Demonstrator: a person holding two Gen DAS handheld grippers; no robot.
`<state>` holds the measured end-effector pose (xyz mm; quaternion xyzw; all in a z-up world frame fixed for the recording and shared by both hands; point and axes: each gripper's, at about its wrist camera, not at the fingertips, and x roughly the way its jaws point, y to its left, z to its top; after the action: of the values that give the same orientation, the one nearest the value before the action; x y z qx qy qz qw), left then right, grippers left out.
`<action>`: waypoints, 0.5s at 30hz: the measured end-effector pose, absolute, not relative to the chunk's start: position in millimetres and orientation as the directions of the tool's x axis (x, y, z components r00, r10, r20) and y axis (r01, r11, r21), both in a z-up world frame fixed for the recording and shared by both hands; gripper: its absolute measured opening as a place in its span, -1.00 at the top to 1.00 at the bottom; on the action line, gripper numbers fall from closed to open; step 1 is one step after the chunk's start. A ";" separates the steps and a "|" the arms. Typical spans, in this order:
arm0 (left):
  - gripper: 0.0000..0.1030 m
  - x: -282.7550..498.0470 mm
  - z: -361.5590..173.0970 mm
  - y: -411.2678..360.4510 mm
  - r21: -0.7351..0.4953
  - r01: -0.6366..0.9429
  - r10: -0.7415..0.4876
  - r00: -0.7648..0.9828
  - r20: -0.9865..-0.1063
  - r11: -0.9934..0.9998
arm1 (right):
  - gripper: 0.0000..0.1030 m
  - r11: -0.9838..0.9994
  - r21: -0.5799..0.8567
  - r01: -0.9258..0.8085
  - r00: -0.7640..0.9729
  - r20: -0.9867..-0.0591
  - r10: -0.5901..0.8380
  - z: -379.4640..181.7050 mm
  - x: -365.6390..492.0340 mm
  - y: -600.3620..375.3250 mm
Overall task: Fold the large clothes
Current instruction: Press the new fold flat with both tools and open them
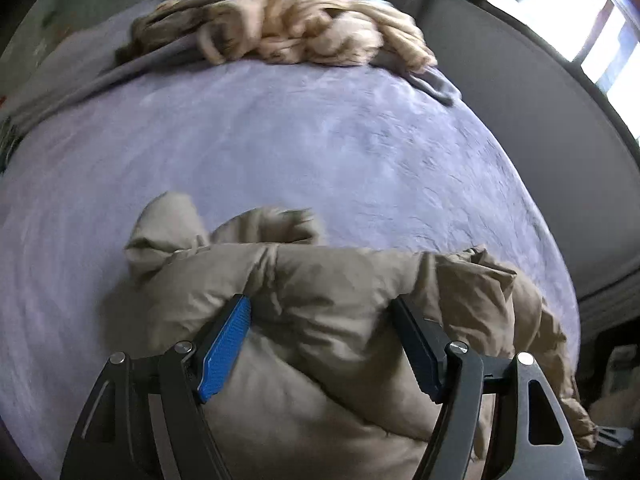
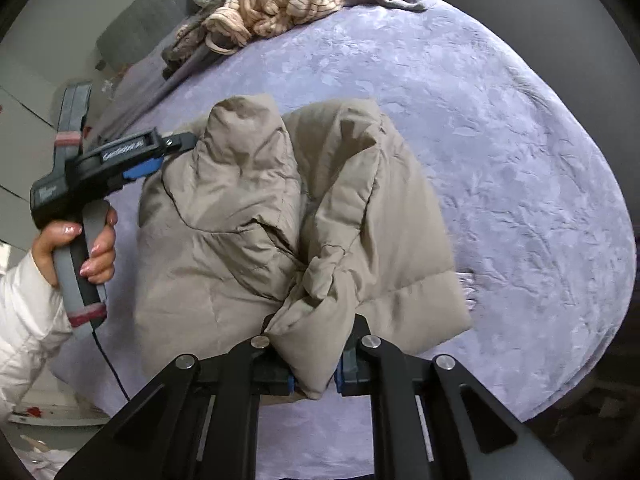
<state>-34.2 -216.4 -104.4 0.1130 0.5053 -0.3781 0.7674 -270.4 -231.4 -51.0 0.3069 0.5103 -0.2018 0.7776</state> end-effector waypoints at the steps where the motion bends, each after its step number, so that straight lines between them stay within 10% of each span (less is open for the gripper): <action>1: -0.43 -40.9 -108.3 -227.1 -0.195 0.714 -0.468 0.205 -0.860 0.672 | 0.73 0.730 0.255 0.634 0.388 -0.921 -0.016 -54.4 -271.0 -234.8; 15: -0.43 -71.3 -135.2 -302.2 -0.168 0.778 -0.440 0.151 -0.885 0.605 | 0.66 0.602 0.266 0.753 0.323 -0.946 0.014 -127.3 -314.5 -295.0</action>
<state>-71.3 -302.2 -135.2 0.1672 0.5052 -0.4116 0.7399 -314.5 -295.0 -127.3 0.3665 0.5234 -0.2544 0.7259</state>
